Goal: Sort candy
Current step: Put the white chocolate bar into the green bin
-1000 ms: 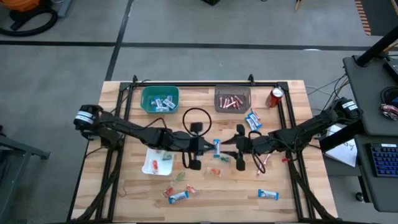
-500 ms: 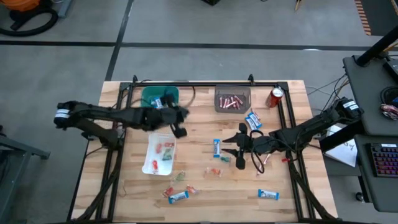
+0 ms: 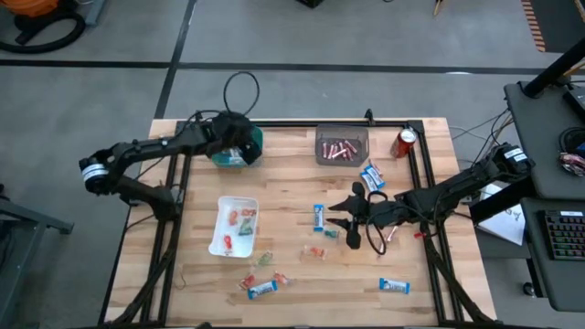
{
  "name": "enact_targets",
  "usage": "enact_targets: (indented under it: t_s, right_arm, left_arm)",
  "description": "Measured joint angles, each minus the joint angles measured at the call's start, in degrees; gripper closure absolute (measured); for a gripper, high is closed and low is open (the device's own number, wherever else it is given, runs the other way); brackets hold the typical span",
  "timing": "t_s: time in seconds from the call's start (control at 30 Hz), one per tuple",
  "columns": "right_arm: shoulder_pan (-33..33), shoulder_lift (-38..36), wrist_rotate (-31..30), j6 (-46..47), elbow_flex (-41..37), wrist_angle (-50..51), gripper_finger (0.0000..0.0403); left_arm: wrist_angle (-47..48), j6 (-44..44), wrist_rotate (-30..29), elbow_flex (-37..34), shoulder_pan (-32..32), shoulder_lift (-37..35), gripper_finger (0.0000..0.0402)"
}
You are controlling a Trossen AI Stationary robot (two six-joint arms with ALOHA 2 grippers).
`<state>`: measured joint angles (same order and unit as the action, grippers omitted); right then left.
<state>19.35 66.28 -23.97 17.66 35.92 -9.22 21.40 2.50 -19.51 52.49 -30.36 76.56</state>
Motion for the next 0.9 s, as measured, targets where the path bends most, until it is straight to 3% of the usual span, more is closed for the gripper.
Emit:
enact_targets:
  t_s: [0.3,0.63,0.9]
  right_arm:
    - [0.0,0.0,0.4,4.9,0.0,1.9,0.0245]
    - [0.2,0.0,0.4,6.8,0.0,1.8,0.0243]
    - [0.2,0.0,0.4,13.5,0.0,2.3,0.0245]
  left_arm:
    - [0.1,0.8,1.0,0.0,-7.5,4.9,0.0383]
    - [0.2,1.4,0.6,0.0,-7.8,6.4,0.0316]
    - [4.8,-5.5,0.6,0.1,-6.3,2.7,0.0302]
